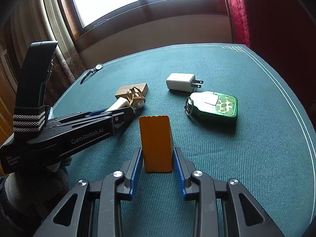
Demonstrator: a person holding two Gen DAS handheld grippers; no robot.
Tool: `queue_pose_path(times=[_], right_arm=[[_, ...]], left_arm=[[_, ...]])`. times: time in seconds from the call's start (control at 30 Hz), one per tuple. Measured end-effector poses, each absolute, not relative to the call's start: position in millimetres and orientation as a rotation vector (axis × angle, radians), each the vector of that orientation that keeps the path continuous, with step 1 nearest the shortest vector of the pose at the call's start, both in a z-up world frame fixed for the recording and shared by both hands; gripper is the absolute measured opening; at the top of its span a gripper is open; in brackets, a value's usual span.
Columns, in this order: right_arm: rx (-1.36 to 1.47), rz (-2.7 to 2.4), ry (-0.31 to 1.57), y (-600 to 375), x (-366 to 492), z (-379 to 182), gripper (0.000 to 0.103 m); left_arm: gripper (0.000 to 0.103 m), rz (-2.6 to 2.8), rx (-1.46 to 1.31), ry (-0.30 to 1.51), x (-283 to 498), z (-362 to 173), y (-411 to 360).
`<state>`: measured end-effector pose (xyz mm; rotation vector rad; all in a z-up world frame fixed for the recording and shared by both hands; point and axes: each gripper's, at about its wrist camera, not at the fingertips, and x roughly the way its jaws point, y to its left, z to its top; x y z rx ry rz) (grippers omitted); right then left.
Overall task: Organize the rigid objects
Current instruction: 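Grasp the white-and-green tile with the left tool while the right stands the orange card upright and opens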
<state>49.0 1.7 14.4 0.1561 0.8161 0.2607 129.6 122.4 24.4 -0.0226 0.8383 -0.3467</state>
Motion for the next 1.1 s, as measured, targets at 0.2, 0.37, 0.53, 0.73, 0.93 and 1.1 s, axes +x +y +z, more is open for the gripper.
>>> queue_pose_path(times=[0.2, 0.37, 0.53, 0.73, 0.93, 1.1], right_arm=[[0.161, 0.261, 0.816, 2, 49, 14, 0.034], [0.181, 0.263, 0.812, 2, 49, 14, 0.039], [0.202, 0.25, 0.806, 0, 50, 16, 0.045], [0.217, 0.235, 0.801, -1, 50, 16, 0.047], [0.214, 0.23, 0.802, 1, 52, 16, 0.048], [0.214, 0.232, 0.802, 0, 52, 16, 0.048]], left_arm=[[0.024, -0.321, -0.046, 0.83, 117, 24, 128], [0.024, -0.293, -0.063, 0.819, 99, 26, 137], [0.024, -0.271, -0.078, 0.798, 80, 31, 148], [0.024, -0.251, -0.08, 0.755, 60, 43, 158], [0.025, -0.254, -0.093, 0.772, 61, 41, 161], [0.026, -0.277, -0.098, 0.79, 66, 35, 156]])
